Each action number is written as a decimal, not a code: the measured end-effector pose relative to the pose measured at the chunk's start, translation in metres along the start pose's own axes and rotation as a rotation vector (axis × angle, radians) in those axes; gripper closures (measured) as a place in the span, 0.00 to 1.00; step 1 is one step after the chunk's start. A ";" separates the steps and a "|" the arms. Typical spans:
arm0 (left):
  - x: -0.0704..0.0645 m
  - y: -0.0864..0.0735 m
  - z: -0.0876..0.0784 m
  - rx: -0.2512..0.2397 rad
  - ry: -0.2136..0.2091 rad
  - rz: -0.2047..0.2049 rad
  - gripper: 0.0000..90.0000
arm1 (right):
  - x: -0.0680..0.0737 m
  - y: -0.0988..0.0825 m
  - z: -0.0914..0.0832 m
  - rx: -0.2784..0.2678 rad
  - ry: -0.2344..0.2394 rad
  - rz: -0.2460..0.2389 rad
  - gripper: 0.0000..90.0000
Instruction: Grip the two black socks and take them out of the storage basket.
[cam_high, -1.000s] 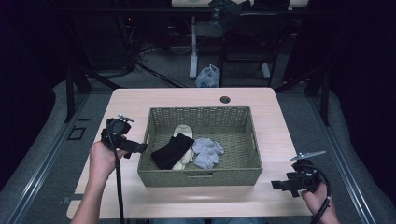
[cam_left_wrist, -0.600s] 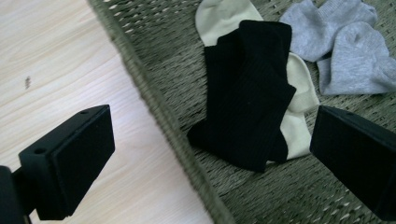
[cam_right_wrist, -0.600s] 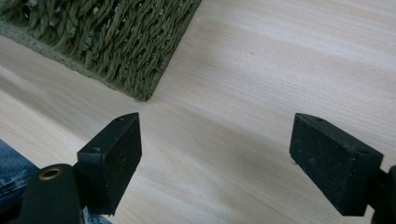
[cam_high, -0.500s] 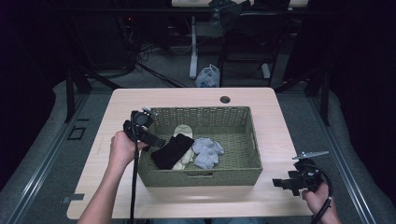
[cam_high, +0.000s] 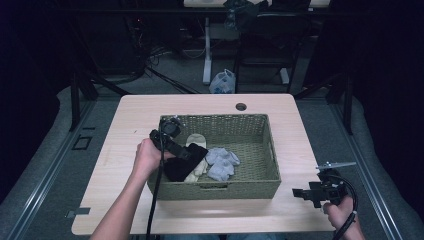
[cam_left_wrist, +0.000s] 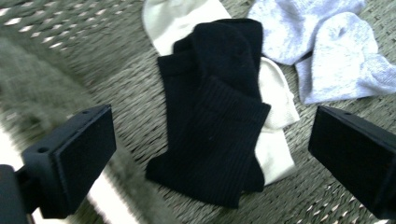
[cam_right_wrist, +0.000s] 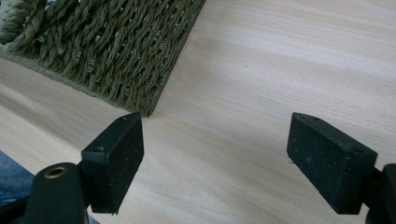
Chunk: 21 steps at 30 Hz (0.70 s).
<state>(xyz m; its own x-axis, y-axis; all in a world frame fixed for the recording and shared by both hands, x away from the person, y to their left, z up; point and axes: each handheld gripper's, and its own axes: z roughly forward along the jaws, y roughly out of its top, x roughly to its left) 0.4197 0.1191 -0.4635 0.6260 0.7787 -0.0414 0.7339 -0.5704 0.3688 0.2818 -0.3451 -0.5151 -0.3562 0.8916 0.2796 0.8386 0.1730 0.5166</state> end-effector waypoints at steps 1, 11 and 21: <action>-0.002 0.002 0.006 0.020 -0.012 0.006 0.06 | 0.000 0.000 0.000 0.004 -0.005 -0.005 0.21; -0.002 0.007 0.035 0.097 -0.031 0.018 0.26 | 0.003 0.000 0.002 0.029 -0.003 -0.037 0.24; -0.003 0.009 0.050 0.145 -0.034 0.025 0.59 | 0.002 0.000 0.001 0.029 -0.033 -0.017 0.16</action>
<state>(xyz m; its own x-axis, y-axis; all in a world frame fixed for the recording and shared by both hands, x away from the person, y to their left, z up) 0.4375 0.0986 -0.5060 0.6516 0.7557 -0.0658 0.7465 -0.6235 0.2323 0.2817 -0.3426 -0.5157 -0.3574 0.9015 0.2439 0.8443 0.2003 0.4970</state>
